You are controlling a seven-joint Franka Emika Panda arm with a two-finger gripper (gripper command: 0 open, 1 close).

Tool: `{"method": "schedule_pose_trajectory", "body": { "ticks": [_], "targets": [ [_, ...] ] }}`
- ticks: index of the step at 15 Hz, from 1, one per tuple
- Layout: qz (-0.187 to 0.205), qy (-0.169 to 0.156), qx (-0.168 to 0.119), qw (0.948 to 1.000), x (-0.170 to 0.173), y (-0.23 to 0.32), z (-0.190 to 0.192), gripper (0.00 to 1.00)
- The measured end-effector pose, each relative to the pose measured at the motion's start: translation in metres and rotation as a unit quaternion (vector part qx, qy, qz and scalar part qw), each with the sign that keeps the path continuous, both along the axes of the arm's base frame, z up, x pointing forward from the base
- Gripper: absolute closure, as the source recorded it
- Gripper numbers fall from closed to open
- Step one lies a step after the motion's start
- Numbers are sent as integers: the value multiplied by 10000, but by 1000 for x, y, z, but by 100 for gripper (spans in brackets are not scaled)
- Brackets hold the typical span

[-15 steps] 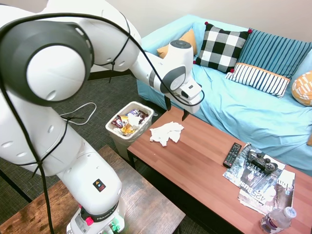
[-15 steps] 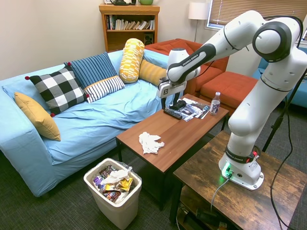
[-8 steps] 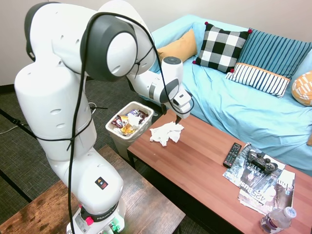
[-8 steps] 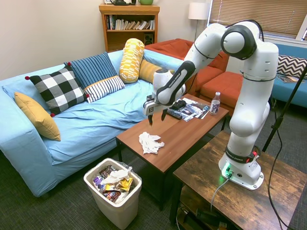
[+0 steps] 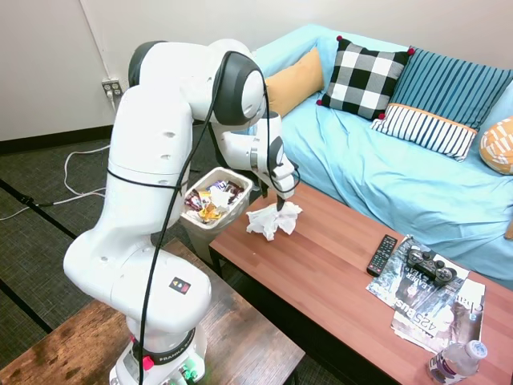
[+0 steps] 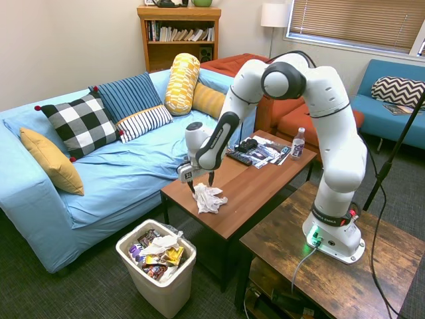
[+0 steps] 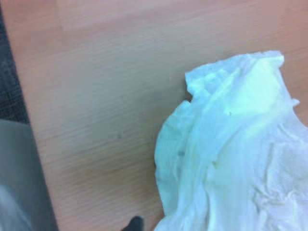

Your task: Throw the tissue in the trash bin

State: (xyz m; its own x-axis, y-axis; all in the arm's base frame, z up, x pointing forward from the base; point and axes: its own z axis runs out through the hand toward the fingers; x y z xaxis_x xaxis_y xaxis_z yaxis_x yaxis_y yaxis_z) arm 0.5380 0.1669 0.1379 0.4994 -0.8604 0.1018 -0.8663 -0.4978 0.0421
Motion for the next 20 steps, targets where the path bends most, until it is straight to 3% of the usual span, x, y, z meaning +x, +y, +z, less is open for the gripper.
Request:
{"method": "schedule_pose_trajectory", "body": {
  "ticks": [2, 3, 20],
  "targets": [
    [-112, 81, -37, 9999, 6, -1, -21, 0],
    [-158, 113, -32, 9998, 8, -1, -28, 100],
    [-336, 209, 211, 9990, 22, -23, -42, 100]
  ]
}}
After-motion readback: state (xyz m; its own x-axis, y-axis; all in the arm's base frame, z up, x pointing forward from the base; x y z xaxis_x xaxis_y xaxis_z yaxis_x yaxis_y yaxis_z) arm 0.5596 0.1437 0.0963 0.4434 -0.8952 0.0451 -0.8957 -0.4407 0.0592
